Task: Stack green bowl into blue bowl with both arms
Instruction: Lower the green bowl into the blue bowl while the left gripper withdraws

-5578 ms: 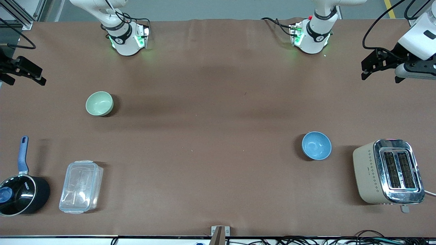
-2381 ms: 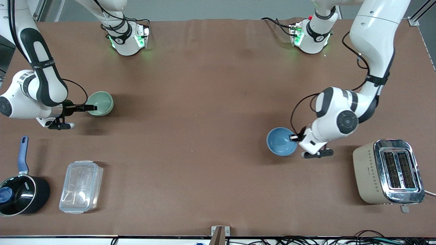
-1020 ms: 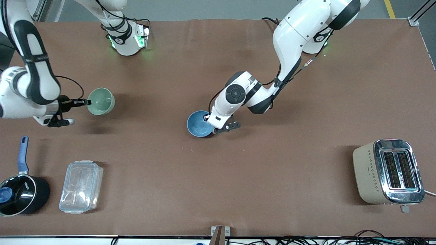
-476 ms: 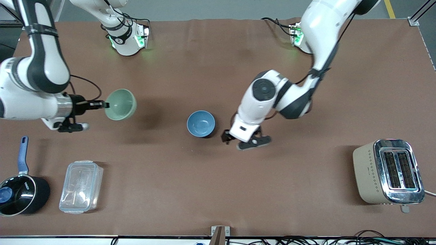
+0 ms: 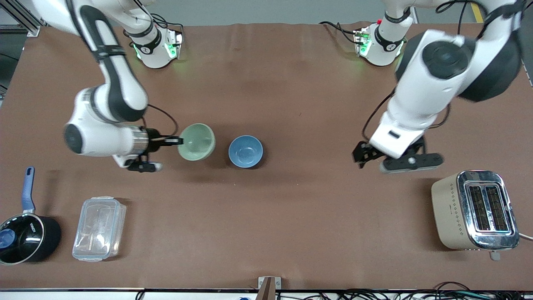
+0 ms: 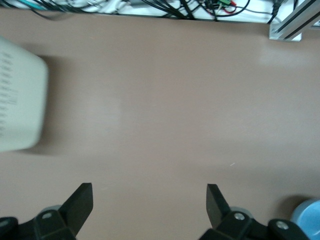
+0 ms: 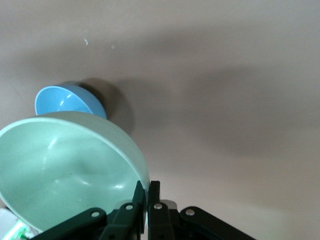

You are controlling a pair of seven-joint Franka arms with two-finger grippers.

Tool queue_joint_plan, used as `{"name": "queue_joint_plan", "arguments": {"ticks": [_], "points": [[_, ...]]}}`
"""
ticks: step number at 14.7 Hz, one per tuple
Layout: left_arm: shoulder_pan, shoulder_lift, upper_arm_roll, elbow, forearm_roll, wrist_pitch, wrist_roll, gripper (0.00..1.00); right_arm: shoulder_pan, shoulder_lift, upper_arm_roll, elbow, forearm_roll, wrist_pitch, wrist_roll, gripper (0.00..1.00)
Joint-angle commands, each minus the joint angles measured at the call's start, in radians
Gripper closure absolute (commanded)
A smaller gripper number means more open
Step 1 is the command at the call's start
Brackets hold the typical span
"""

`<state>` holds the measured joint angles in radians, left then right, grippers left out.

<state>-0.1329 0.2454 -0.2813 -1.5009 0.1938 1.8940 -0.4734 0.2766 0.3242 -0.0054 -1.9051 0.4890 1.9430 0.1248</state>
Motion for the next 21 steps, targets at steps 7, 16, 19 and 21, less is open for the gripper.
{"name": "queue_joint_plan", "arguments": {"ticks": [7, 16, 19, 21], "points": [[-0.003, -0.218, 0.186, -0.051, -0.137, -0.237, 0.355, 0.00, 0.193, 0.094, -0.011, 0.012, 0.140, 0.187, 0.065, 0.98], [0.003, -0.302, 0.225, -0.096, -0.143, -0.303, 0.421, 0.00, 0.233, 0.167, -0.013, 0.005, 0.148, 0.274, 0.053, 0.97], [0.001, -0.299, 0.225, -0.097, -0.145, -0.300, 0.417, 0.00, 0.230, 0.177, -0.013, 0.004, 0.148, 0.300, 0.050, 0.95], [0.003, -0.308, 0.223, -0.110, -0.145, -0.308, 0.420, 0.00, 0.220, 0.179, -0.013, 0.004, 0.148, 0.300, 0.050, 0.95]]}}
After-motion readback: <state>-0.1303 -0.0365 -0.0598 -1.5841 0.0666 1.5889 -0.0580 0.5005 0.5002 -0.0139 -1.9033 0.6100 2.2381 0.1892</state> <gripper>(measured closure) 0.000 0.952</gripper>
